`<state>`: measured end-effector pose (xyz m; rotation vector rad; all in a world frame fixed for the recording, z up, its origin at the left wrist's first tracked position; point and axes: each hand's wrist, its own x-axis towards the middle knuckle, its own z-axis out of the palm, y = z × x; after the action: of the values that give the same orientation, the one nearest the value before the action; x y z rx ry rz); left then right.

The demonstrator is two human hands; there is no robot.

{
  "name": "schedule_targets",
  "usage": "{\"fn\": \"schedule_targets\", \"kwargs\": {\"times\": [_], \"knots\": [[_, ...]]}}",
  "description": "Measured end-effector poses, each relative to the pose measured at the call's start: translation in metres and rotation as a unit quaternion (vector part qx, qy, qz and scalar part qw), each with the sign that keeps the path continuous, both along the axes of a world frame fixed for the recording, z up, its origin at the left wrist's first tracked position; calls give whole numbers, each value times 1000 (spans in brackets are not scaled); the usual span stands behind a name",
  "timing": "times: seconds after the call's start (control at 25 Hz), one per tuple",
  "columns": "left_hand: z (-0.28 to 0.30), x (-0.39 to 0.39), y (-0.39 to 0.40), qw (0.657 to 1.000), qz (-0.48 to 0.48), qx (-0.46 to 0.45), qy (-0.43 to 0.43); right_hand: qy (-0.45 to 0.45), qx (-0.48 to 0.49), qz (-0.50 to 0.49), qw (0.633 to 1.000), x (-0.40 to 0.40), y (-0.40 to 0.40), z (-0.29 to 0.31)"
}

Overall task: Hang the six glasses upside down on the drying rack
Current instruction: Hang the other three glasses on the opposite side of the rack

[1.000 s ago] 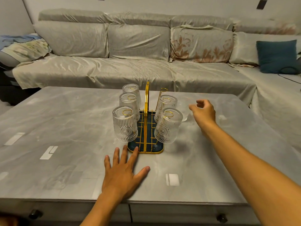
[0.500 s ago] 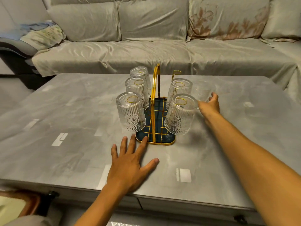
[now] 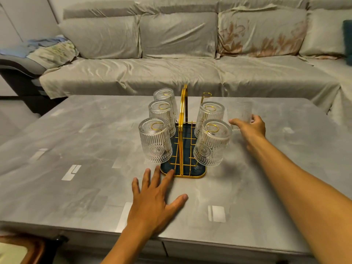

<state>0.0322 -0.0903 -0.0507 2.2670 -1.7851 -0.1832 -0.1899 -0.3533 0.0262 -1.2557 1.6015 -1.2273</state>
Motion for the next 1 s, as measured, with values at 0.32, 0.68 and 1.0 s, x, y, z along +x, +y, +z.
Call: {"fn": "schedule_targets", "kwargs": {"times": [0.32, 0.68, 1.0], "knots": [[9, -3, 2, 1000, -7, 5, 2, 88, -114, 27, 989, -10, 13, 130], [11, -3, 1, 1000, -3, 22, 1, 212, -194, 63, 956, 53, 7, 159], [3, -2, -4, 1000, 1, 21, 2, 289, -159, 102, 939, 85, 1, 132]]}}
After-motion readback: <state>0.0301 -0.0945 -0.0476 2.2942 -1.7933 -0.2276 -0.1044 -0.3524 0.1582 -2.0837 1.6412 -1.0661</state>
